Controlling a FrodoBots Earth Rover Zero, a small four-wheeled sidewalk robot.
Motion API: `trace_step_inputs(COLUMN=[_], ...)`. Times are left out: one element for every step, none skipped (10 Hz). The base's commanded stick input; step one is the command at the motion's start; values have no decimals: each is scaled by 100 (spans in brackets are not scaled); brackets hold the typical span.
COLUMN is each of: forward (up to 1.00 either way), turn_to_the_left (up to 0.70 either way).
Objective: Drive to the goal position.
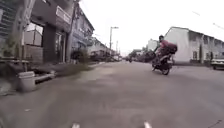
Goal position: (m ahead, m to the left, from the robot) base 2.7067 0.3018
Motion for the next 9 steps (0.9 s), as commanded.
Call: trace_step_inputs(forward=[70, 70, 70, 70, 70, 70, 70, 70, 70], turn_to_the_left=[0, 0, 0, 0, 0, 0, 0, 0, 0])
